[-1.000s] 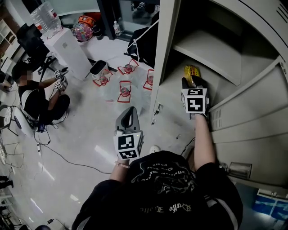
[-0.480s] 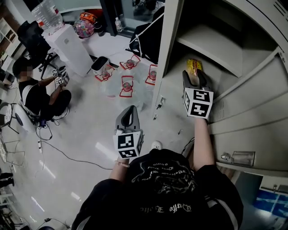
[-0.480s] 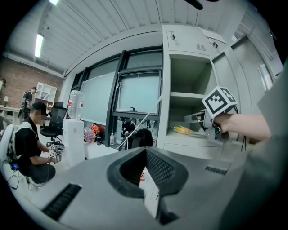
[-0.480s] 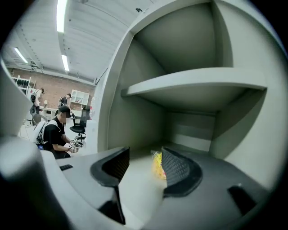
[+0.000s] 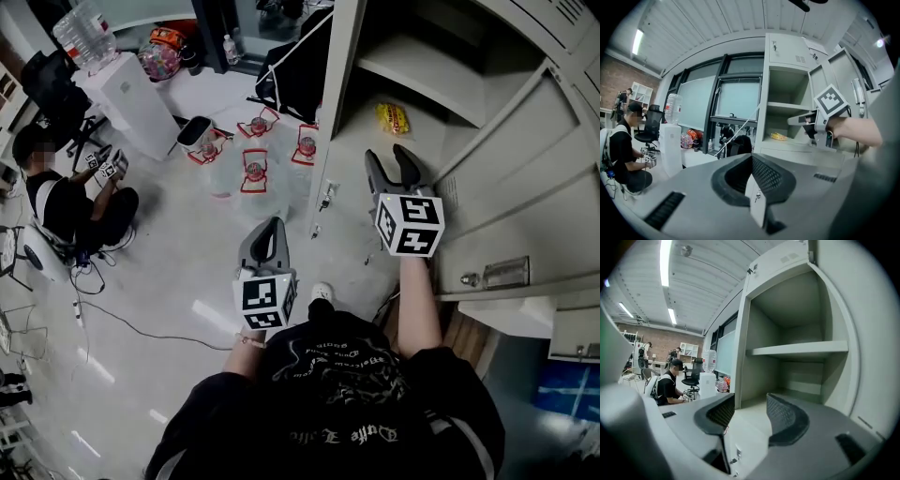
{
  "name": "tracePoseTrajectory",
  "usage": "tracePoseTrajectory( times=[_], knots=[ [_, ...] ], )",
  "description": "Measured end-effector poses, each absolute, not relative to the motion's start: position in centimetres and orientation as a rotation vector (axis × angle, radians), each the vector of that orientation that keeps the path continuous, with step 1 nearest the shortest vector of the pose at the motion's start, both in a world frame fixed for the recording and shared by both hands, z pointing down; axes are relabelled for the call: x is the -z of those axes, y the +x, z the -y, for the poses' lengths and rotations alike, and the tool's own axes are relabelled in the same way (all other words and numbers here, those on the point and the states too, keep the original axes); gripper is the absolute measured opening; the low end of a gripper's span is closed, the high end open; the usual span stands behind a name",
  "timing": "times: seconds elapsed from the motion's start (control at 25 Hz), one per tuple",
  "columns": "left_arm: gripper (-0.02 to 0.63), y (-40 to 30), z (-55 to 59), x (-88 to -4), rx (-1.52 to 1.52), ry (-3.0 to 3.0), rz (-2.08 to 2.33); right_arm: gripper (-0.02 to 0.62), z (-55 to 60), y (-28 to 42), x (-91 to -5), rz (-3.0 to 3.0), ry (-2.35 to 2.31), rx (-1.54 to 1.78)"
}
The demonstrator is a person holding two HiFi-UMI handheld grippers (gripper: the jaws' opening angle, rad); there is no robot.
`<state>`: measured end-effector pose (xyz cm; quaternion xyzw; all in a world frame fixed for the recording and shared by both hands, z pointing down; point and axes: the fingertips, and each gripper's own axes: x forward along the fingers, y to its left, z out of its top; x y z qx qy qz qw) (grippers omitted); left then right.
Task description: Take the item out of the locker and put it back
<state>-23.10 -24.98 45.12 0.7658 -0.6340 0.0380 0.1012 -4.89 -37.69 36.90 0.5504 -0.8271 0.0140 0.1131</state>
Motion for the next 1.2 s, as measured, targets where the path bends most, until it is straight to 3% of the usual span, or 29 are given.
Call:
tracePoseTrajectory(
  times=[0.4,1.2],
  knots=[
    [0.006,-23.0,21.3,-44.2,-0.082,2.326,1.825,0.21,30.5,-8.0,-37.6,2.458,1.53,-0.016],
    [0.006,-20.3,18.0,-44.3,-0.022,2.448,1.721,0.21,20.2,-4.4,-39.5,2.422,1.773,0.033]
  ],
)
